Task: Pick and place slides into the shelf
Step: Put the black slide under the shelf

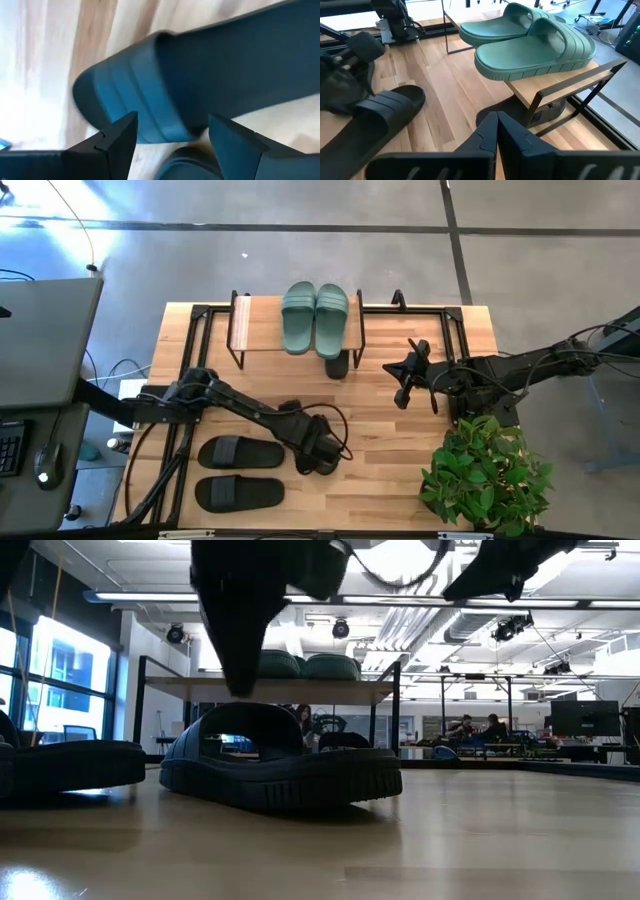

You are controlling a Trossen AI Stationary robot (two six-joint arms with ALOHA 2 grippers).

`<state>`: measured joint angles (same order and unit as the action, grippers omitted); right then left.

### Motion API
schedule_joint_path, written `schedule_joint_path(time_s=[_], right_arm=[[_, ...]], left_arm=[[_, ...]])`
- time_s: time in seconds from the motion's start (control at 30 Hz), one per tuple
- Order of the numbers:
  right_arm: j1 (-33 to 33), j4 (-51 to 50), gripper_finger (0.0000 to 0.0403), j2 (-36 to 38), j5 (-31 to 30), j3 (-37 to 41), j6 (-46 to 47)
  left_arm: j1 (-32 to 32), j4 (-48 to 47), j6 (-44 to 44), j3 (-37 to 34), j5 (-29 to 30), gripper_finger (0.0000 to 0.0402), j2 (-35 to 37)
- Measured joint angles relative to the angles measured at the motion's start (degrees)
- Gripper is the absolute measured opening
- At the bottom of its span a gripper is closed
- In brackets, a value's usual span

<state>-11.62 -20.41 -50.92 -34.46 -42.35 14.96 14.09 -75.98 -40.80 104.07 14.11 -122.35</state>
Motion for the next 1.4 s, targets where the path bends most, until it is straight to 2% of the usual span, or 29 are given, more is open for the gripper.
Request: schedule_joint_path(time_s=[0.33, 0.43, 0.57, 0.77, 0.83, 0.97, 1.13, 1.27, 1.4], right_arm=[[0.0, -1.5, 0.0, 0.0, 0.0, 0.0, 0.4], [0.0, -1.6, 0.0, 0.0, 0.0, 0.0, 0.4], [0.0, -1.7, 0.0, 0.0, -0.6, 0.0, 0.4], [0.0, -1.7, 0.0, 0.0, -2.0, 0.0, 0.6], [0.0, -1.7, 0.0, 0.0, -2.0, 0.0, 0.6], [0.0, -1.6, 0.0, 0.0, -2.0, 0.0, 0.6], [0.0, -1.6, 0.0, 0.0, -2.0, 0.0, 0.6], [0.0, -1.8, 0.0, 0.0, -2.0, 0.0, 2.2], [0.0, -2.8, 0.0, 0.0, -2.0, 0.0, 3.2]], left_arm=[[-1.6, 0.8, -0.1, 0.2, 1.7, 0.0226, -4.1], [-1.8, -1.2, 0.0, 0.2, 3.7, 0.0212, -4.1], [-2.2, -2.7, 0.0, 0.1, 7.2, 0.0162, -4.2], [-2.1, -3.7, 0.1, 0.1, 11.3, 0.0039, -4.2], [-2.1, -4.0, 0.8, 0.1, 12.1, 0.0013, -4.2], [-2.1, -5.9, 1.3, 0.1, 14.6, 0.0014, -4.2], [-1.6, -13.3, 1.1, 0.1, 17.5, 0.0008, -2.7], [0.1, -13.8, 0.8, 0.0, 21.5, 0.0004, 1.5], [2.4, -13.9, 0.4, -0.7, 29.3, 0.0003, 7.5]])
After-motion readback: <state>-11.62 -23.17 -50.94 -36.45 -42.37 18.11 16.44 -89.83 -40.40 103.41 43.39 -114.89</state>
